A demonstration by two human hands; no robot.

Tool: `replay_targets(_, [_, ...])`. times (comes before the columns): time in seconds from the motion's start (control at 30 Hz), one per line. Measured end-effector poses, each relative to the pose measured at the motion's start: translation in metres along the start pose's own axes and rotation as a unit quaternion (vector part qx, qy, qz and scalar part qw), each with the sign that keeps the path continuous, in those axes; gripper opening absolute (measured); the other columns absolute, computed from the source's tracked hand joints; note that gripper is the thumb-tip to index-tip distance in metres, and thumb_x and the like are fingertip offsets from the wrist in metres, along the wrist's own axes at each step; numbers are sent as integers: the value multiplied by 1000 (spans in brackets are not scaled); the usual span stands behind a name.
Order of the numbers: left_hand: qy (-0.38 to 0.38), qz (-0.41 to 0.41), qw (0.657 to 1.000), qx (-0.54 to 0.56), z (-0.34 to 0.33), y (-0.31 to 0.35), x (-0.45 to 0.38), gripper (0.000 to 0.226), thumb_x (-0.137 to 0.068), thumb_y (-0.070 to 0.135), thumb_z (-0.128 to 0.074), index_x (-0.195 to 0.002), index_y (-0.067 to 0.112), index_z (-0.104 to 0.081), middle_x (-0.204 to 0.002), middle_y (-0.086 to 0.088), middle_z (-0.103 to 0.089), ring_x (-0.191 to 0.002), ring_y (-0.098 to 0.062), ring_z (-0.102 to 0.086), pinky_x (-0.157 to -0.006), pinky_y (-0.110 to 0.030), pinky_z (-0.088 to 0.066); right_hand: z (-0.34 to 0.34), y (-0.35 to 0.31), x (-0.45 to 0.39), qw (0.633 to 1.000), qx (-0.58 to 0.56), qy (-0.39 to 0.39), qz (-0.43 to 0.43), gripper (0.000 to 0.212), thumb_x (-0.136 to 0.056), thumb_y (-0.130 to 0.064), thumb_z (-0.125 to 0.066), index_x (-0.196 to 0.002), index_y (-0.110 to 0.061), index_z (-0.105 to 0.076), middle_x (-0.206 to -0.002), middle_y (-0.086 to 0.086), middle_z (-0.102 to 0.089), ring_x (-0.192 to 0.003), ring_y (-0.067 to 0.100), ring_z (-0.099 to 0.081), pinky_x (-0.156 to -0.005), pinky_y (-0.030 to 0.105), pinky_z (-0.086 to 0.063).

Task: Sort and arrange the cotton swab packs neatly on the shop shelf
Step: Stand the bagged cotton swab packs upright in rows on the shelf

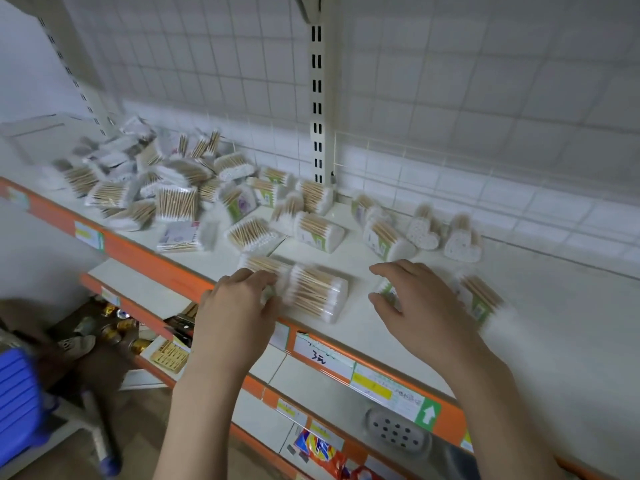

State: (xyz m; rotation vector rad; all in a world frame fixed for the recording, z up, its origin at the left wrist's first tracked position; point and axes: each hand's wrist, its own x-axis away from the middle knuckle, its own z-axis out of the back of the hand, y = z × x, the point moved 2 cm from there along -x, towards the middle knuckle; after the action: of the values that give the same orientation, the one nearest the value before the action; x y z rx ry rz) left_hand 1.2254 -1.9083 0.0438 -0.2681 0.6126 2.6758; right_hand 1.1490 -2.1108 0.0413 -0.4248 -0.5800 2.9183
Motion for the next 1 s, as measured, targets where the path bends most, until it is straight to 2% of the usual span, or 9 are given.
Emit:
replay_targets(0.1, [-1, 1, 1000, 2, 3, -3, -6, 27, -86, 20, -59, -113, 18, -63, -103, -2, -62, -99, -27, -56, -80, -40, -46, -2, 2, -3, 1000, -5, 9, 7, 37, -94, -30, -48, -131, -26, -46, -120, -11, -52, -110, 8, -41, -90, 19, -29])
replay_targets(0.27, [22, -6, 1000, 9, 9, -14, -25, 22, -85, 16, -60, -107, 15, -66, -95, -4, -62, -90, -28, -57, -72, -39, -48, -4, 3, -15, 1000, -1, 20, -1, 37, -93, -30, -49, -130, -25, -47, -121, -9, -53, -110, 11, -44, -94, 23, -32])
replay_targets(0.47, [15, -24, 999, 23, 9, -37, -57, 27, -87, 19, -60, -112, 12, -64, -104, -5, -63, -98, -29, -57, -81, -45, -48, -10, -19, -47, 999, -2, 32, 6, 37, -93, -33, -49, -130, -26, -47, -125, -11, -53, -117, 10, -44, -95, 24, -33])
replay_targets(0.77, [-23, -31, 999, -9, 24, -134, -123, 34, -86, 21, -61, -119, 16, -60, -112, -4, -61, -102, -27, -56, -86, -43, -47, -61, -90, -119, 1000, 0, 26, -8, 39, -93, -35, -48, -131, -25, -47, -126, -9, -53, -117, 12, -44, -93, 25, -34])
replay_targets(0.87, [-51, -21, 998, -8, 29, -164, -140, 38, -85, 21, -61, -122, 15, -58, -114, -6, -59, -105, -28, -55, -87, -42, -46, -77, -110, -139, 999, 14, 5, -31, 41, -93, -37, -49, -131, -24, -47, -126, -6, -54, -117, 15, -45, -95, 30, -38])
replay_targets(1.0, [-63, -27, 998, 7, 34, -193, -157, 38, -83, 25, -63, -120, 15, -59, -111, -8, -59, -105, -29, -54, -85, -39, -46, -93, -125, -161, 994, 58, -36, -83, 41, -90, -42, -51, -125, -20, -52, -121, -1, -56, -112, 19, -50, -90, 34, -44])
